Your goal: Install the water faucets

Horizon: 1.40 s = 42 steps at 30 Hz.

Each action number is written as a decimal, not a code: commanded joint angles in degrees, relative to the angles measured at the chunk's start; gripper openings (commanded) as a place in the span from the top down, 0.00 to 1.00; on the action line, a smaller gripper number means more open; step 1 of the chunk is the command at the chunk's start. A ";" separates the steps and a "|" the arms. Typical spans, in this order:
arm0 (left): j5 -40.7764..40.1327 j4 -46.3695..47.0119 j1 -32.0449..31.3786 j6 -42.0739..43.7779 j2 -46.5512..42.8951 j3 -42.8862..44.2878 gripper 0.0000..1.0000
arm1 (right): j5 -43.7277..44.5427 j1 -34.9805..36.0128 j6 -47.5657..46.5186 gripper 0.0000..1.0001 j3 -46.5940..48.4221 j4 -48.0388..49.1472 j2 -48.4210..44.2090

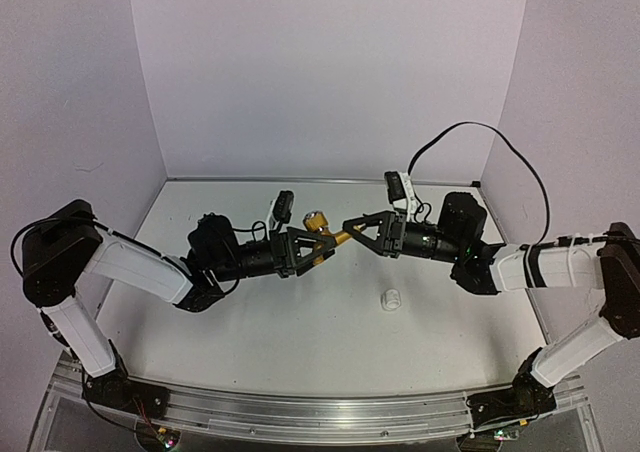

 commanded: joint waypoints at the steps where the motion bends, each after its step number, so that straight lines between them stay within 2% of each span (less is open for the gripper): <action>1: -3.46 4.25 -0.81 -0.38 1.04 2.58 0.52 | 0.63 0.52 0.24 1.00 -0.07 4.72 0.41; 6: -6.17 4.73 -0.86 -0.79 1.40 2.33 0.61 | 0.81 0.63 -0.05 1.00 -0.04 4.83 0.50; 17: -5.87 7.22 -0.96 -2.21 2.97 3.07 0.65 | 1.07 1.22 -0.06 1.00 -0.14 4.94 1.14; 26: -7.65 7.97 -0.55 2.00 0.92 0.55 0.98 | 2.78 1.94 -1.62 1.00 -1.45 2.82 1.22; 28: -8.60 7.83 0.27 2.96 -0.10 -1.28 1.00 | 4.99 1.94 -4.59 0.85 -1.71 -2.96 -0.22; 32: -11.67 4.93 2.63 4.14 -2.59 -6.48 1.00 | 13.37 1.94 -14.75 0.23 0.39 -22.18 -4.48; 33: -12.29 3.15 2.96 4.85 -3.37 -7.29 1.00 | 17.12 1.94 -17.03 0.11 1.09 -28.50 -5.36; 35: -13.90 -2.55 3.27 7.64 -5.70 -8.09 1.00 | 24.00 1.94 -21.34 0.02 2.76 -37.00 -7.02; 39: -18.40 -19.83 3.27 14.16 -11.09 -6.35 1.00 | 35.04 1.94 -28.67 0.02 5.21 -50.04 -8.98; 42: -21.81 -30.21 3.27 18.74 -14.36 -4.31 1.00 | 40.08 1.88 -31.31 0.02 6.21 -55.74 -9.64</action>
